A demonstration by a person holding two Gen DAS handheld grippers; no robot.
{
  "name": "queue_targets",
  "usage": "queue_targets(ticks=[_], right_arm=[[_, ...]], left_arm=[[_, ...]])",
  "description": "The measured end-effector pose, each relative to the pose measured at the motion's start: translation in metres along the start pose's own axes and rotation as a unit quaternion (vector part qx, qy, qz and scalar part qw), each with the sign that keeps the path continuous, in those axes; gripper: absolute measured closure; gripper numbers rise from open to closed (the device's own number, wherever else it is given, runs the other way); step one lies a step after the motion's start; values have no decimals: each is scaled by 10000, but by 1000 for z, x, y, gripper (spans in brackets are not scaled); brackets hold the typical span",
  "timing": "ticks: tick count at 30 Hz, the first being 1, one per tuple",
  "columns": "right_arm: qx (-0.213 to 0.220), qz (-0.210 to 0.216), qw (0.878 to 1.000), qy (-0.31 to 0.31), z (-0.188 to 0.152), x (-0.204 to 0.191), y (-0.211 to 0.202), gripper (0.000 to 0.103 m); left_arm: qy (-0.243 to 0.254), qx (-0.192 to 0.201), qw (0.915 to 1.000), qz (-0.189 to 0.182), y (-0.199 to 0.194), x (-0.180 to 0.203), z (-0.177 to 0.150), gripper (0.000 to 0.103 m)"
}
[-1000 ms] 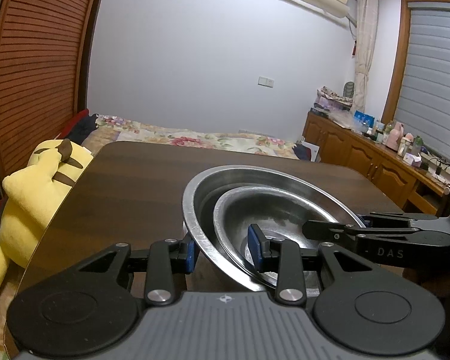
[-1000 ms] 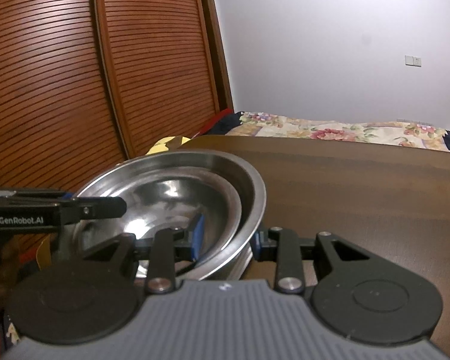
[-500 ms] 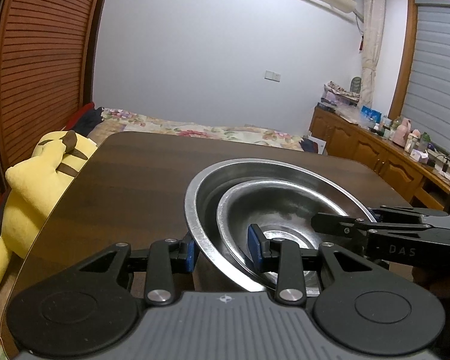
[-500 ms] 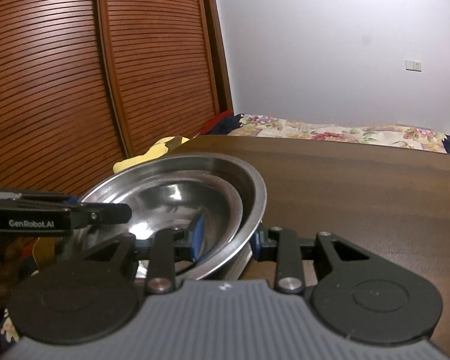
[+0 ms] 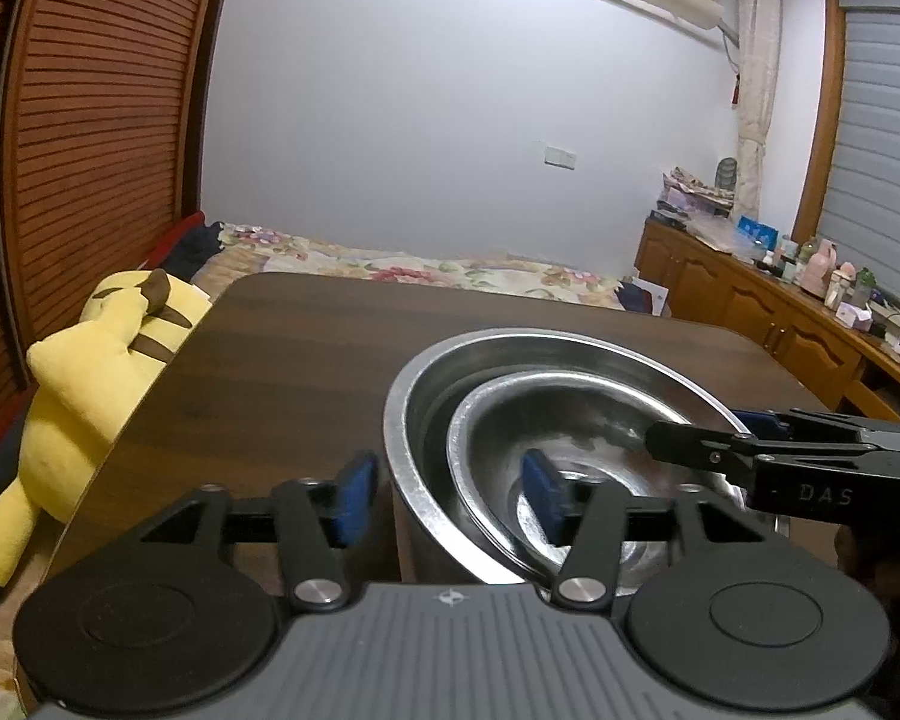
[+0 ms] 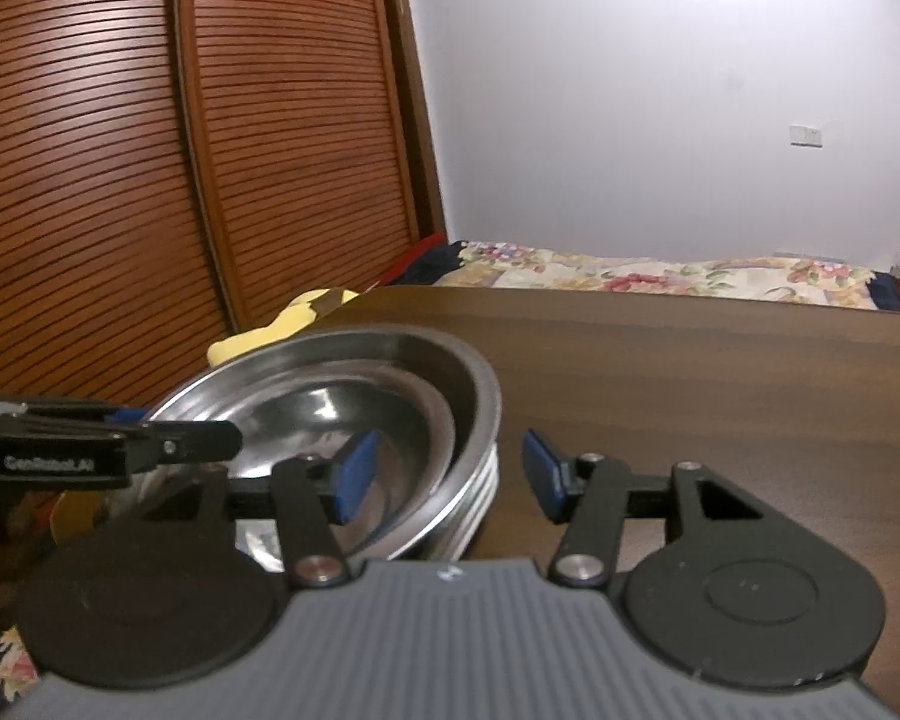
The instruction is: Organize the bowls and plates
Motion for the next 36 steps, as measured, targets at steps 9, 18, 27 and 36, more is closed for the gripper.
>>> queue_targets(ticks=[9,18,27,36], right_arm=[[232,-141,9996,-34,9,1,-18,36],[683,-355,9970,-65,28,1,-51,2],[941,-588,9938,-81,38,2,-79,0],[801,-917,9926,-43,33,2,-93,0]], left_arm=[[109,120,9998,84,-16,9,8,12],[309,331,9989,98,-37,30,25,0],[716,547,9955,296,-53,60,40,0],[729,596,9943,501,-63,77,35,0]])
Point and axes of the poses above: each gripper's, at about its wrist camera, not at the fingertips, and y roughly the way its jaws point, x to its right, z to its top, the point moved 3 cm from there along y, roughly the way its jaws point, and after that the axes turned 2 degrees about x, right-handed, at the moved point
